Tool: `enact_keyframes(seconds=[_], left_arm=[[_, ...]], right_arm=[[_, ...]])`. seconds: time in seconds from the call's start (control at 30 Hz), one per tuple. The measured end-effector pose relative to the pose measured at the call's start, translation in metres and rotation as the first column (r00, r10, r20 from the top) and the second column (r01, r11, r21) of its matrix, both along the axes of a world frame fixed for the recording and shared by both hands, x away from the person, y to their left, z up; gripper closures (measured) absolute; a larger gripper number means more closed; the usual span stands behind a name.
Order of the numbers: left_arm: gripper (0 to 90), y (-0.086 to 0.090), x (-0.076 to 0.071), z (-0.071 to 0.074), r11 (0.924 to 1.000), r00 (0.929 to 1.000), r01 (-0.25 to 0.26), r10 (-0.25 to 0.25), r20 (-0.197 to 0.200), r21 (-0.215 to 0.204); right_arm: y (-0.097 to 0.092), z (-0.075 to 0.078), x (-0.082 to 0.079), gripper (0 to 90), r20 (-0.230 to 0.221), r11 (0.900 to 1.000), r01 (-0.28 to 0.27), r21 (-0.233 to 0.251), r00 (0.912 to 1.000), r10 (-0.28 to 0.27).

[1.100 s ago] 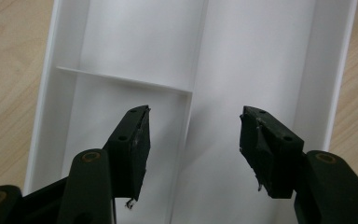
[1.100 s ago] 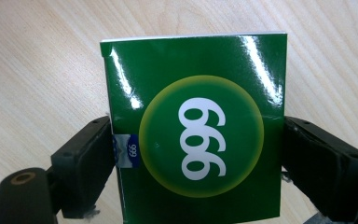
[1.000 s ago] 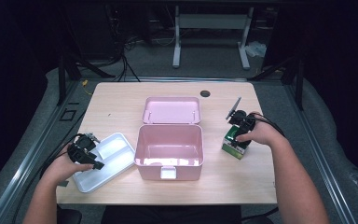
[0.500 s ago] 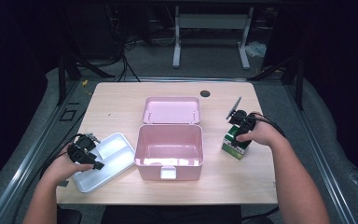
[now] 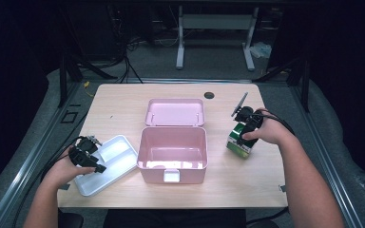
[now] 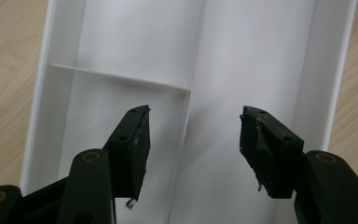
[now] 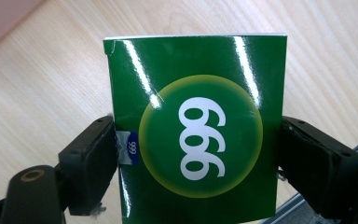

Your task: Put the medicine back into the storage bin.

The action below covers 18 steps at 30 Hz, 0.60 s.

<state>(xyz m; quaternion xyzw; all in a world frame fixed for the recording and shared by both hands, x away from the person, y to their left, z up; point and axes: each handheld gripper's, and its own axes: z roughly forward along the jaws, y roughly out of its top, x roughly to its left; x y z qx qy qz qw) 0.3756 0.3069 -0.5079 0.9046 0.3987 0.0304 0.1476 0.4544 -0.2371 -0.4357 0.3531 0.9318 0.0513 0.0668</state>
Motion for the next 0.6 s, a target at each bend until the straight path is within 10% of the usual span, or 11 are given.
enact_keyframes(seconds=[0.33,0.6], left_arm=[[43.1,0.001,0.0,-0.001,1.0,1.0,0.0,0.0,-0.003,0.002],[43.0,0.001,0.0,-0.001,1.0,1.0,0.001,-0.001,-0.002,0.002]], right_arm=[[0.013,0.033,-0.011,16.7,0.028,0.9938,-0.111,0.001,0.9935,0.111],[0.034,0.047,-0.027,17.1,0.022,0.931,-0.358,-0.072,0.9326,0.36]])
